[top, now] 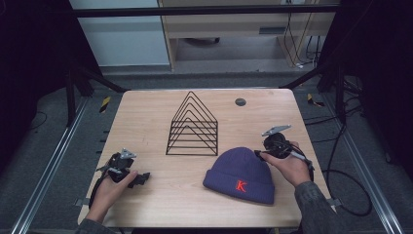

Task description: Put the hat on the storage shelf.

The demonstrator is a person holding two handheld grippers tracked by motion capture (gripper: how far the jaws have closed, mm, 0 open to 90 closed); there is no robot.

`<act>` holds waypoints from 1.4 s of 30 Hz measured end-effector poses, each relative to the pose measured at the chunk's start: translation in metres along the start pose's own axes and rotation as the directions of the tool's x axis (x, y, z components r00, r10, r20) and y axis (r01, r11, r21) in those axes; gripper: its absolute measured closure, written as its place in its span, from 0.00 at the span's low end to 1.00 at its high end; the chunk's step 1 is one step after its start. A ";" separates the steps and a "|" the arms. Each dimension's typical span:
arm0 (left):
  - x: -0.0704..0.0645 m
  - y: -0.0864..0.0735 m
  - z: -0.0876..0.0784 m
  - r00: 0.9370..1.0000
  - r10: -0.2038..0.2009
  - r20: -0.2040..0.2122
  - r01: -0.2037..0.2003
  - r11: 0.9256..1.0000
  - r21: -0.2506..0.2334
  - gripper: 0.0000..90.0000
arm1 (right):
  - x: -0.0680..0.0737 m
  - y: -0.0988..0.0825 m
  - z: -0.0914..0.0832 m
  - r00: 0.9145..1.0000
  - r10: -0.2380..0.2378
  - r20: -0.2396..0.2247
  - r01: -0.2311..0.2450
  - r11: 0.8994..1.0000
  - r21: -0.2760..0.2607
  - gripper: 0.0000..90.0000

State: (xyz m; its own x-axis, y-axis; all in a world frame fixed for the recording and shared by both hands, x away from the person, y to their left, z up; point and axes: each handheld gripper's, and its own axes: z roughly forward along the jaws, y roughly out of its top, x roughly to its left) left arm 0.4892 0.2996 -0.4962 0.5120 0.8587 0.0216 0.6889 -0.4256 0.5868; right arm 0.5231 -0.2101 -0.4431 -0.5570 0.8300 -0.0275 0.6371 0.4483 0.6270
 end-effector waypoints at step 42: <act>-0.001 0.001 0.001 1.000 0.006 0.006 -0.006 1.000 -0.001 0.00 | 0.024 0.017 0.003 0.988 -0.022 -0.152 0.021 1.000 -0.009 0.88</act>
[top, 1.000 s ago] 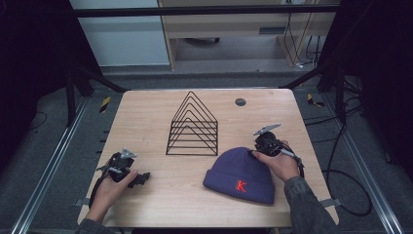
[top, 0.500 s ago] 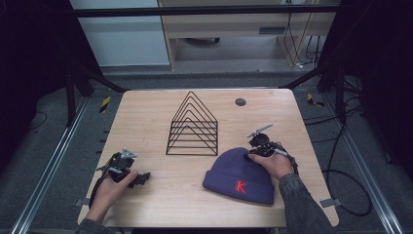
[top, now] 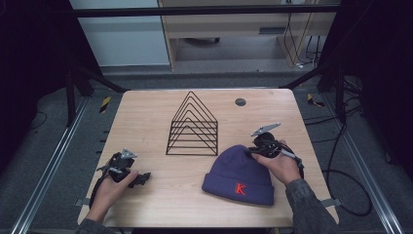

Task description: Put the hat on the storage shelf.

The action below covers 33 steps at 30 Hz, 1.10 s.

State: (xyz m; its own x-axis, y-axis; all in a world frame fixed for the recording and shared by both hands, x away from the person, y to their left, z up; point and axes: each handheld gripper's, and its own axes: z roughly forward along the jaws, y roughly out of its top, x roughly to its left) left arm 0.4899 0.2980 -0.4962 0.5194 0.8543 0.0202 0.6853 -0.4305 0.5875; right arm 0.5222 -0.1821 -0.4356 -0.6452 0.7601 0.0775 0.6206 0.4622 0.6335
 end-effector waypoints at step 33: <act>-0.013 0.029 -0.053 0.999 -0.017 0.052 0.030 0.966 -0.255 0.06 | 0.030 0.068 -0.145 0.975 -0.219 0.044 0.222 0.940 -0.257 0.91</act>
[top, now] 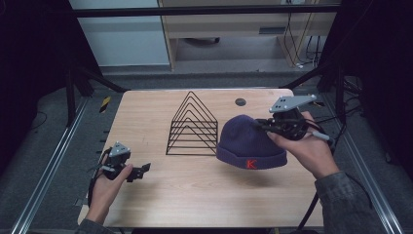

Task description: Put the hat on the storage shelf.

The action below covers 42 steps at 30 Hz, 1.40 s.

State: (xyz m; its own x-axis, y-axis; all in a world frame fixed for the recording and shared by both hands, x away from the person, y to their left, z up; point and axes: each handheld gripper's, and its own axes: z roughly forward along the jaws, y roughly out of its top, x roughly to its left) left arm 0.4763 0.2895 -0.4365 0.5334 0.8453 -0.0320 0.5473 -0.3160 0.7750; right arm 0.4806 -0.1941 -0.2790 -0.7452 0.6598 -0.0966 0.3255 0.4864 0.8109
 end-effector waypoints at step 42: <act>-0.055 0.149 -0.050 0.962 0.185 0.201 -0.144 0.969 -0.201 0.06 | 0.019 0.093 -0.014 0.998 -0.055 0.006 0.055 0.983 -0.175 0.91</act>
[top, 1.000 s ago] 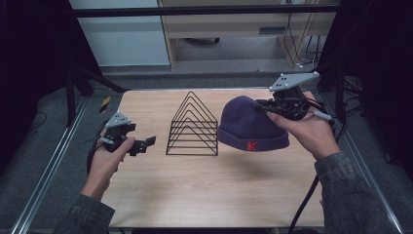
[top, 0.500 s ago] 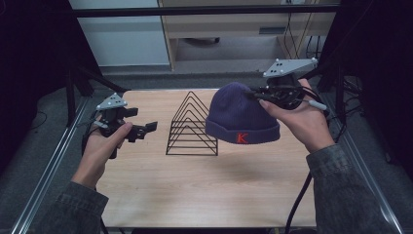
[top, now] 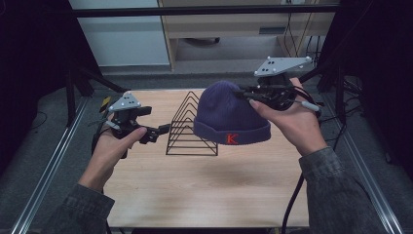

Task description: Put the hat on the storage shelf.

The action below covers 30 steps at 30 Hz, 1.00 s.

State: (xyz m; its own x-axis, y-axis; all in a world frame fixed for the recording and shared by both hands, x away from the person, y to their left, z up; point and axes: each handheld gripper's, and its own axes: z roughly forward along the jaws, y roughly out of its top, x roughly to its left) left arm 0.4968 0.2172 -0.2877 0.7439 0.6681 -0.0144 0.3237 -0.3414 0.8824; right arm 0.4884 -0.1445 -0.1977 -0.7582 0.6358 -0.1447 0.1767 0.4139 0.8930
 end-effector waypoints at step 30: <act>-0.013 -0.004 0.043 0.993 0.071 0.092 -0.078 0.994 0.073 0.09 | 0.016 0.017 0.028 0.998 -0.026 -0.050 0.024 0.999 -0.039 0.91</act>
State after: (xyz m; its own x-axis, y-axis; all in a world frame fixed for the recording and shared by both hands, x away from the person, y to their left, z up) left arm 0.5108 0.1815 -0.3108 0.8153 0.5790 0.0051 0.3071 -0.4398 0.8440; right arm 0.4964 -0.1092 -0.1967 -0.7929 0.5914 -0.1465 0.1337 0.4034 0.9052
